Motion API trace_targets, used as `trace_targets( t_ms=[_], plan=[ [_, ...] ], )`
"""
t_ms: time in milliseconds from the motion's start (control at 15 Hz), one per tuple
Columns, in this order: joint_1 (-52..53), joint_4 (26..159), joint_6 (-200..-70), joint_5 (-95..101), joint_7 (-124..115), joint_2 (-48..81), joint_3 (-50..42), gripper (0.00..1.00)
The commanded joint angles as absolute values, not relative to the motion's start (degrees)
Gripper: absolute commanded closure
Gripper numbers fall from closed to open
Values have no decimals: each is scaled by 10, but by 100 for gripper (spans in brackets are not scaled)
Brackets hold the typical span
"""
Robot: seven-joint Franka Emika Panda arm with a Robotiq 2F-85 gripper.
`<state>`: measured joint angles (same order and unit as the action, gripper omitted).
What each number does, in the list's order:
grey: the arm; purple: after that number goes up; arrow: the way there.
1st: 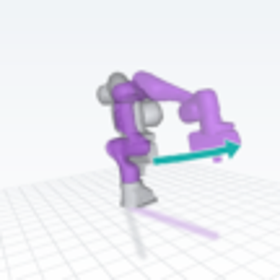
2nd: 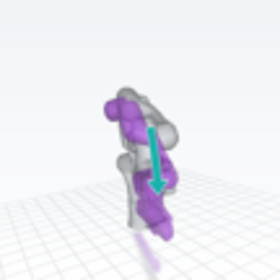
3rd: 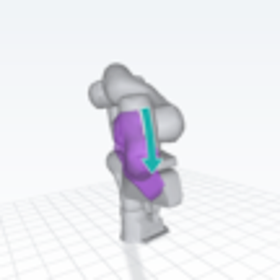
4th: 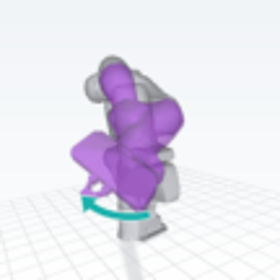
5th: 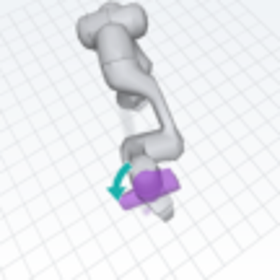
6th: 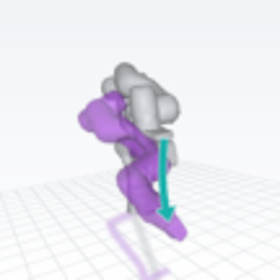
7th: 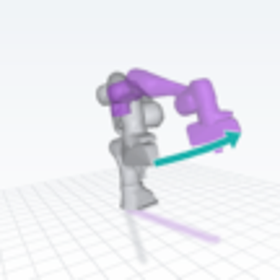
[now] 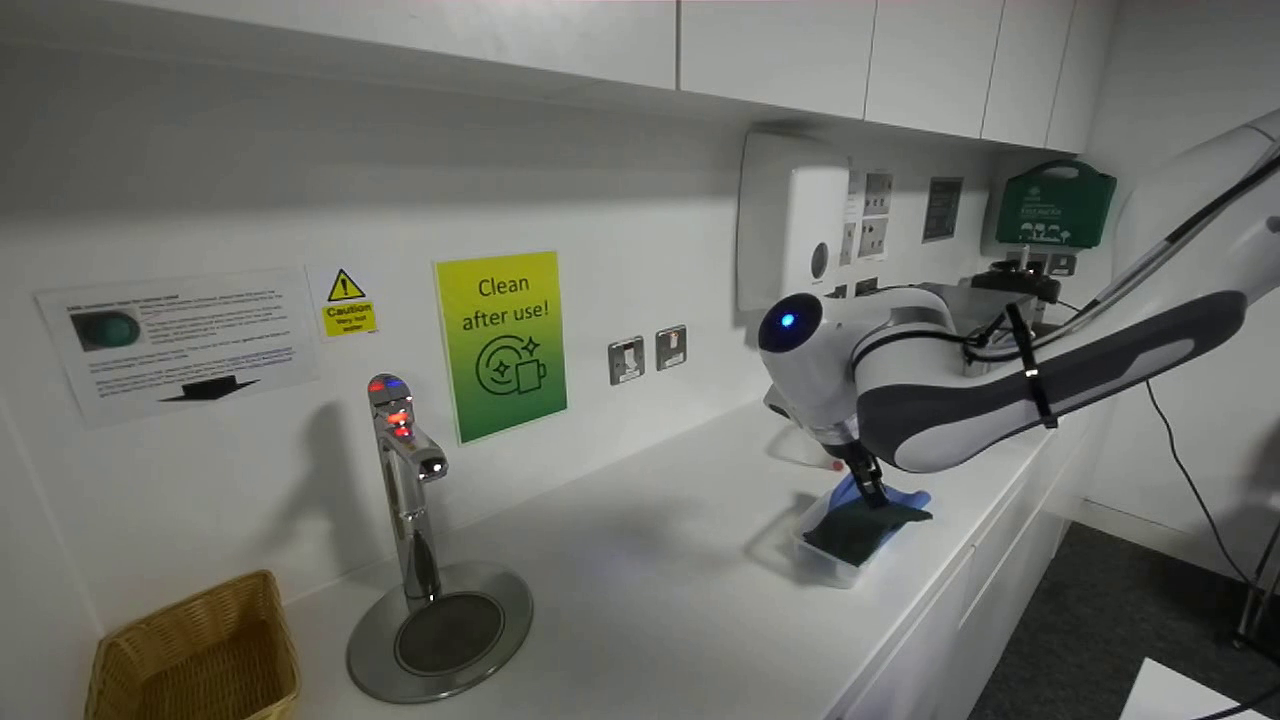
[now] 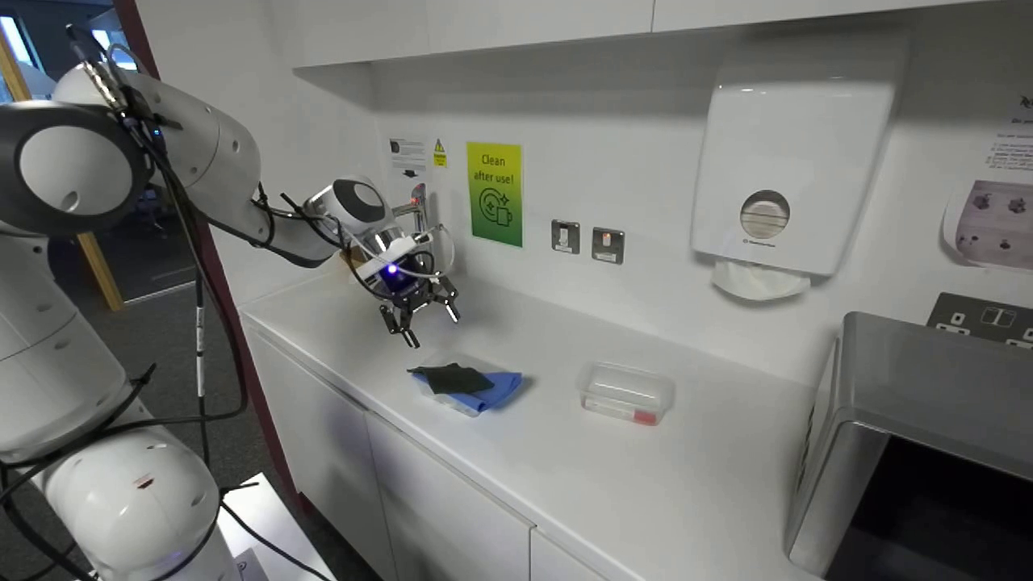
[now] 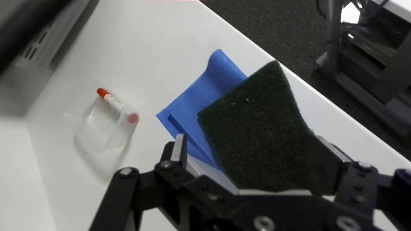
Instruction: Put the black fabric in the clear bowl.
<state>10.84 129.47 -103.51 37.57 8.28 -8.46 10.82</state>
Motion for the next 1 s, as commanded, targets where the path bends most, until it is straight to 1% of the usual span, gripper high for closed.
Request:
trace_targets(
  t_ms=[0,267,533,600,933],
  plan=[
    [111,1243,-1007,257,100,-82,102,0],
    [105,1178,-970,131,78,-84,98,0],
    [94,1139,-987,55,23,-84,88,0],
    [101,1161,-992,85,45,-84,95,0],
    [97,1149,-992,67,30,-84,90,0]
  ],
)
